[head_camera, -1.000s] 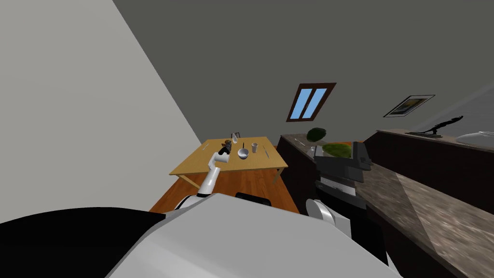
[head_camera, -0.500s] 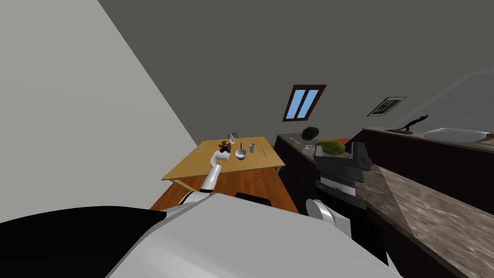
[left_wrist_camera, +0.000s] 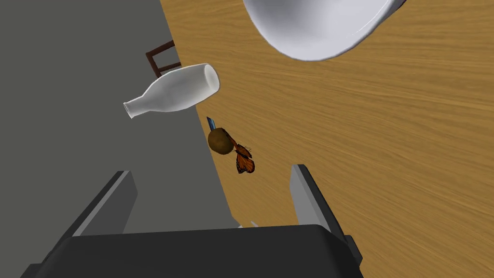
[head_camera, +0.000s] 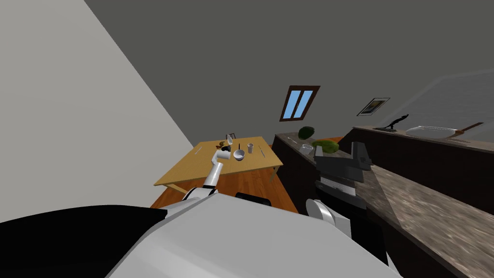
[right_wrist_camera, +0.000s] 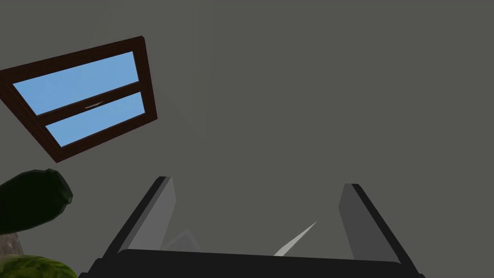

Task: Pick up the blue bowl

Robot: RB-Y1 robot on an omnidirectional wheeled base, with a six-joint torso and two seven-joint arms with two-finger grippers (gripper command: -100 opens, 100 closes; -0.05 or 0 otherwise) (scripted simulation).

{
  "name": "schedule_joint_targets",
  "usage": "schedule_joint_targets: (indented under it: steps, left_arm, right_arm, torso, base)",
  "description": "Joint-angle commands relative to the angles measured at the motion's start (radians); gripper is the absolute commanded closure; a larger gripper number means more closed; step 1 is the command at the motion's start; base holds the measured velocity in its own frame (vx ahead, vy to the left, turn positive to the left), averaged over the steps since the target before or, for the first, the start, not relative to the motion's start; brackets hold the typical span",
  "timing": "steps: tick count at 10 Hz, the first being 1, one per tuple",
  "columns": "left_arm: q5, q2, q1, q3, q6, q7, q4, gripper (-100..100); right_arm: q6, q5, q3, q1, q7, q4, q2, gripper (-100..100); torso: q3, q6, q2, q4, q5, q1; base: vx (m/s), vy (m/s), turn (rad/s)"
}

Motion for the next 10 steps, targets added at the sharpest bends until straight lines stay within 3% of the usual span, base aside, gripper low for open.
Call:
schedule_joint_targets:
  steps: [1,2,5,6,7,10]
  left_arm:
    - [-0.006,-0.004,-0.027,0.018,0.05,0.003,0.041,-100]
    - [-0.006,-0.004,-0.027,0.018,0.067,0.003,0.041,-100]
    - [-0.022,-0.02,-0.065,0.048,0.151,0.01,0.11,-100]
    - [-0.022,-0.02,-0.065,0.048,0.155,0.01,0.11,-100]
    - [-0.029,-0.029,-0.08,0.062,0.195,0.013,0.143,-100]
    - [-0.036,-0.039,-0.094,0.075,0.232,0.016,0.174,-100]
  right_arm:
    - [0.0,0.0,0.0,0.0,0.0,0.0,0.0,0]
    - [0.0,0.0,0.0,0.0,0.0,0.0,0.0,0]
    - [0.0,0.0,0.0,0.0,0.0,0.0,0.0,0]
    - [0.0,0.0,0.0,0.0,0.0,0.0,0.0,0]
    - [0.0,0.0,0.0,0.0,0.0,0.0,0.0,0]
    - [0.0,0.0,0.0,0.0,0.0,0.0,0.0,0]
  torso:
    - [0.0,0.0,0.0,0.0,0.0,0.0]
    - [0.0,0.0,-0.001,0.0,0.0,0.0]
    - [0.0,0.0,0.0,0.0,0.0,0.0]
    - [0.0,0.0,-0.001,0.0,0.0,0.0]
    - [0.0,0.0,-0.001,0.0,0.0,0.0]
    - [-0.001,0.0,-0.001,0.0,0.0,0.0]
  base:
    - [0.029,-0.005,-0.108]
    - [0.027,-0.004,-0.058]
    - [0.033,-0.003,-0.077]
    - [0.031,0.002,-0.046]
    - [0.035,-0.009,-0.08]
    - [0.035,-0.004,-0.054]
